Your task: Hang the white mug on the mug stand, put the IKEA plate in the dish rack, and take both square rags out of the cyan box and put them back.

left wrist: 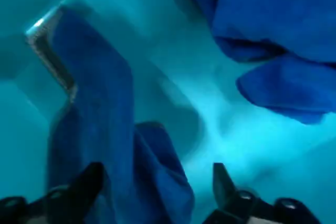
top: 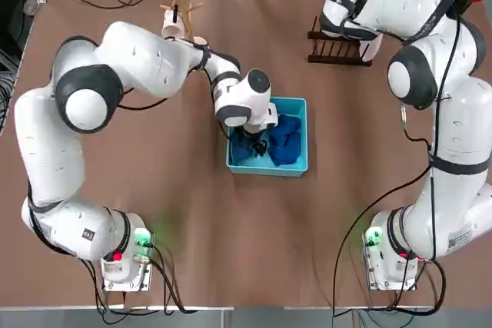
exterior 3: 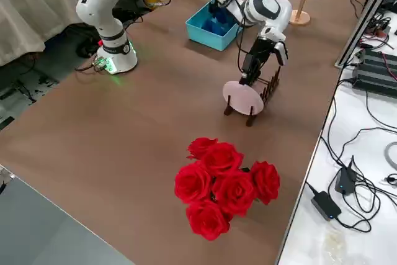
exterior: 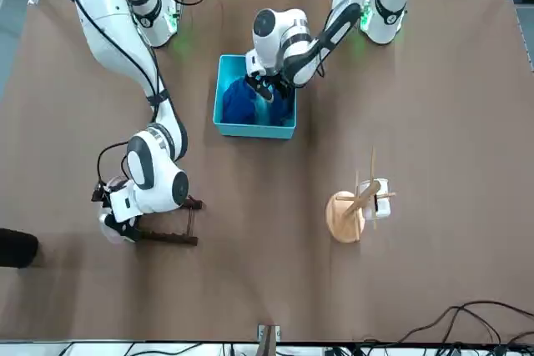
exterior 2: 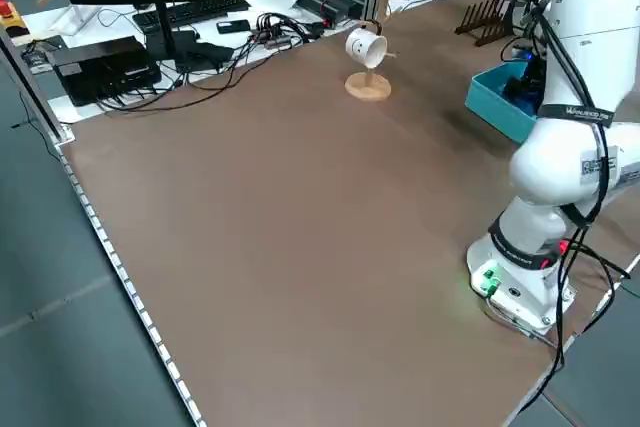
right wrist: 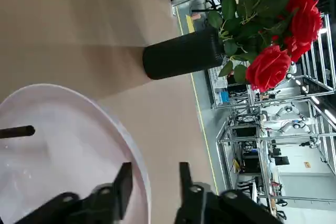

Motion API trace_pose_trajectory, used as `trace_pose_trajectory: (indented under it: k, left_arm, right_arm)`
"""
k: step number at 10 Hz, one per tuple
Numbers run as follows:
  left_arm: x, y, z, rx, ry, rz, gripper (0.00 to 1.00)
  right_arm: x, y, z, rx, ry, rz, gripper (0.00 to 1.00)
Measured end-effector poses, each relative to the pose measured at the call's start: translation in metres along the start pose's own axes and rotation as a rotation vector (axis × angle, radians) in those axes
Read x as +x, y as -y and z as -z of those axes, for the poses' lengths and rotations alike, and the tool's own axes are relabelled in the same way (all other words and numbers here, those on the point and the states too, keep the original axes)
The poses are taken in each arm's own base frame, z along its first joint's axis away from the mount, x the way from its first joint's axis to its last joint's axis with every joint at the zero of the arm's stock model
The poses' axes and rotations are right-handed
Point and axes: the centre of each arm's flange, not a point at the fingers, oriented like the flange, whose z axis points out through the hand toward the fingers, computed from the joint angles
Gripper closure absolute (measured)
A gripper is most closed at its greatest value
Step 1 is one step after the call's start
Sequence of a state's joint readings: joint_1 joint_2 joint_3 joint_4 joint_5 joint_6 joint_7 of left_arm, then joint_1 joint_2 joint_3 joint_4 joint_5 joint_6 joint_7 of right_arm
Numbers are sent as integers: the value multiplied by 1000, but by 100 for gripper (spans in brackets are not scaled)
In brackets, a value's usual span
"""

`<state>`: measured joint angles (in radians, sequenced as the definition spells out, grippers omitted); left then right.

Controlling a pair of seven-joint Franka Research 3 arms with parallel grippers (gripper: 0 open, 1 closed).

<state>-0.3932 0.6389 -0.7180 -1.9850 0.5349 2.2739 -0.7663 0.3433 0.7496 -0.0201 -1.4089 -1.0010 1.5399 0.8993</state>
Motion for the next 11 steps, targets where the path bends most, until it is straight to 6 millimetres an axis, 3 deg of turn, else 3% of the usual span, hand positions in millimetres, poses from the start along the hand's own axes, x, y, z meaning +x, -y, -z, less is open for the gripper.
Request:
trace_pose_trajectory:
  k: [1,3,6,8,9,10,11]
  left_arm:
    - [2,2,-6,13,3,4,14]
    - [10,11,0,32,8,23,48]
    - [29,25,44,28,-11,99,91]
    - [29,39,101,32,37,143,91]
    - [26,57,137,32,47,152,91]
    - [21,83,172,62,42,171,91]
    - [12,115,203,102,43,208,91]
  right_arm:
    - [0,0,-1,0,1,-1,31]
    - [1,0,-1,3,-1,-1,1]
    - [-5,7,17,67,22,-12,0]
    - [-8,5,38,169,81,-29,0]
    - [-4,-10,53,236,105,-12,0]
    - [1,-40,70,317,131,30,0]
    - [5,-83,85,400,165,77,0]
